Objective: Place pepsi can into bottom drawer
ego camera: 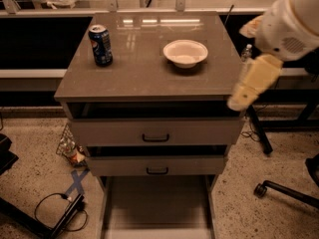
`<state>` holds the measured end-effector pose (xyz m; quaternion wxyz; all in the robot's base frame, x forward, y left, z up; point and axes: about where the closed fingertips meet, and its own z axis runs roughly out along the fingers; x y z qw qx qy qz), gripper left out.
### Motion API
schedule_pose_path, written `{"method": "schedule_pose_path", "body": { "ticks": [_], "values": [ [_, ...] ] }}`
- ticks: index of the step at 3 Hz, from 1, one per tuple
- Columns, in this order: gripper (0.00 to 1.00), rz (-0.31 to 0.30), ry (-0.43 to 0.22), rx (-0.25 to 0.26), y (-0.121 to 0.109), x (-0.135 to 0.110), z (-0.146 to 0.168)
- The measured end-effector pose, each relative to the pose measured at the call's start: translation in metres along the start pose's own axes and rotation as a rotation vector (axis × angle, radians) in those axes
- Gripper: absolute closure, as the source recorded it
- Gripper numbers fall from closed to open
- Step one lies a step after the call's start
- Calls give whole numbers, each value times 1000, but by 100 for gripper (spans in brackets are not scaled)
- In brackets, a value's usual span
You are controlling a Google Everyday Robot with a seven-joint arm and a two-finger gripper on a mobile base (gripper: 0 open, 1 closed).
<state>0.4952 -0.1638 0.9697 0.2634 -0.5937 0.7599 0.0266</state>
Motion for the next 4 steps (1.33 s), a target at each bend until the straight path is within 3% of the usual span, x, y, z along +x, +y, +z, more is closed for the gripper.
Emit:
{"method": "schedule_pose_path", "body": {
  "ticks": [2,3,4],
  "values": [
    [0,40,-519,-15,-32,-82,83],
    [0,103,-739,27,-39,-120,90],
    [0,117,-807,67,-47,-144,83]
  ]
}}
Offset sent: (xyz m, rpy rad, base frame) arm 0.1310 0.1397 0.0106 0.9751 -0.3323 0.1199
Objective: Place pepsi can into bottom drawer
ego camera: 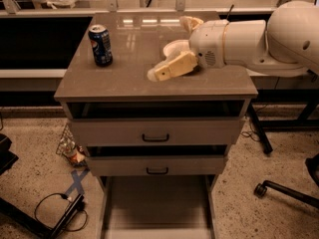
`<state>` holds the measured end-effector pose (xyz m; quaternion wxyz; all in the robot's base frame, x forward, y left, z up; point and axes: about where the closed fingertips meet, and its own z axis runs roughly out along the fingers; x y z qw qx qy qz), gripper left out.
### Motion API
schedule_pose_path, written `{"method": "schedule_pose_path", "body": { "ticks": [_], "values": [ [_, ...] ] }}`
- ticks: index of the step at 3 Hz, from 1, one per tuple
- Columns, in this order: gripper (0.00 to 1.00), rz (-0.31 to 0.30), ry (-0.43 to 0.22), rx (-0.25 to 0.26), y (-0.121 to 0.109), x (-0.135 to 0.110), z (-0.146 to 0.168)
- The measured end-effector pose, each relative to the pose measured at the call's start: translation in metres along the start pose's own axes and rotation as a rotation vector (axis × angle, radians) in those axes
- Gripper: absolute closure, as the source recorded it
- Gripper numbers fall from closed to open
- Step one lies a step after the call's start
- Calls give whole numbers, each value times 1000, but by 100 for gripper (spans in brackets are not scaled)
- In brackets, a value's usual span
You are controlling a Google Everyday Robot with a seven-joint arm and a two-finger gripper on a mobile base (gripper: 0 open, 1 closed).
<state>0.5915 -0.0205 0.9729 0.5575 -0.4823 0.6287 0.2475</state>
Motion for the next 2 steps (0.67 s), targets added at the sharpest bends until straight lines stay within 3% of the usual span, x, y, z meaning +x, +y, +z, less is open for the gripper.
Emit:
{"method": "schedule_pose_path", "body": {
  "ticks": [1,2],
  "values": [
    [0,0,5,2,-1,2,-1],
    [0,35,-16,9,-4,0,18]
  ]
}}
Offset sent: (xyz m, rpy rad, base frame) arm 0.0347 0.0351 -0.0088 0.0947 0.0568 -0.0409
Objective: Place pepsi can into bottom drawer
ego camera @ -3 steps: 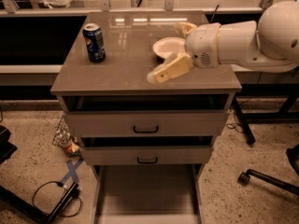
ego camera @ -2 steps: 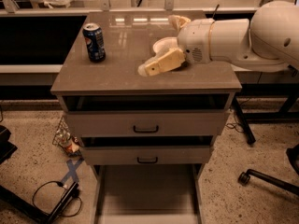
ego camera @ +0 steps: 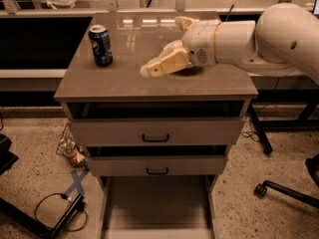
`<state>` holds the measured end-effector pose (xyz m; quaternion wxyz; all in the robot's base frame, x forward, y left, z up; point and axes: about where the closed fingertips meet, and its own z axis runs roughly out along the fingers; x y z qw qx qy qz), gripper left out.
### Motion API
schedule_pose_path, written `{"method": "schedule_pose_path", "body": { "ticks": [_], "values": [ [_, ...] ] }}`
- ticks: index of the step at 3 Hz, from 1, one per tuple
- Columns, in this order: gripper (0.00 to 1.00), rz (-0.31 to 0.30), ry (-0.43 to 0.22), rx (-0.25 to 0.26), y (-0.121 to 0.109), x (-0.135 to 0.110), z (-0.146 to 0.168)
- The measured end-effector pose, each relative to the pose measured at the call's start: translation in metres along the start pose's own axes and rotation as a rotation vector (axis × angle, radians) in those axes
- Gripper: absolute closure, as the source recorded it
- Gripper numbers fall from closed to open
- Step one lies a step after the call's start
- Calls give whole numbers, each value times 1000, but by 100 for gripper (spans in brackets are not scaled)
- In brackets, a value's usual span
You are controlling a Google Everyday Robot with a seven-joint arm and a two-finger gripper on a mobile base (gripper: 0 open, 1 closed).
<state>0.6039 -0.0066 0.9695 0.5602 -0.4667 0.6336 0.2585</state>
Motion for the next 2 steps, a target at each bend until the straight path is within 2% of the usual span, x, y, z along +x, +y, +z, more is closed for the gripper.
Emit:
{"method": "schedule_pose_path", "body": {
  "ticks": [1,2],
  "values": [
    [0,47,-93,1,-9,-7,49],
    [0,80,-134,17,-27,-16,96]
  ]
}}
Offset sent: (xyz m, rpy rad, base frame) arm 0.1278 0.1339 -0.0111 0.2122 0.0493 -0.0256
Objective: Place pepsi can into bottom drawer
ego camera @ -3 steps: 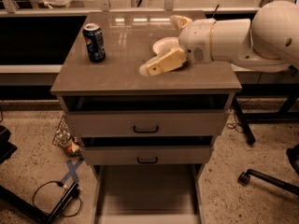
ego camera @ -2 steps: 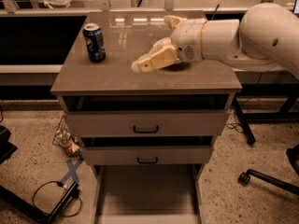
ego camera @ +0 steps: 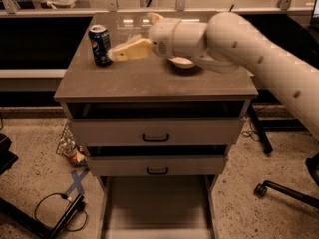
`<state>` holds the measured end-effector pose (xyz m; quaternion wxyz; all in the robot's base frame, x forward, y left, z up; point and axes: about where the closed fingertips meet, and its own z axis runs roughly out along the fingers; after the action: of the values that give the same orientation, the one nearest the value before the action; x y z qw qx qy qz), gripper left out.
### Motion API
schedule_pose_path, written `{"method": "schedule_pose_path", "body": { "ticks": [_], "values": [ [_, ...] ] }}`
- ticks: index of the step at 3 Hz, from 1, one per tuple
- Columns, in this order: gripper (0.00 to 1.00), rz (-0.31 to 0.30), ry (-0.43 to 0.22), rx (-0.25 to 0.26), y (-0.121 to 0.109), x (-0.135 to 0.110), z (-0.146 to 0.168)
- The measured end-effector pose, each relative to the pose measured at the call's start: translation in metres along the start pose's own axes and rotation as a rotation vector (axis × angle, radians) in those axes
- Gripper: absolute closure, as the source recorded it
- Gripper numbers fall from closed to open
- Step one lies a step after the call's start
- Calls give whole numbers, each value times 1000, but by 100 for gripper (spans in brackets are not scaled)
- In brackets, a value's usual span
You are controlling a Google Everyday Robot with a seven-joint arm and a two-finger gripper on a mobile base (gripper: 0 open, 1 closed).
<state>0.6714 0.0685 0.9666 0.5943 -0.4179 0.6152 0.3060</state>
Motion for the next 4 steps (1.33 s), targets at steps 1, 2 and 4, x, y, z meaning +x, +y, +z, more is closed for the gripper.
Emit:
{"method": "schedule_pose_path", "body": {
  "ticks": [1,2,4],
  "values": [
    [0,31,52,17,-7,6,53],
    [0,78,96,33,-15,23,89],
    [3,190,-3,24,-36,50,152]
  ]
}}
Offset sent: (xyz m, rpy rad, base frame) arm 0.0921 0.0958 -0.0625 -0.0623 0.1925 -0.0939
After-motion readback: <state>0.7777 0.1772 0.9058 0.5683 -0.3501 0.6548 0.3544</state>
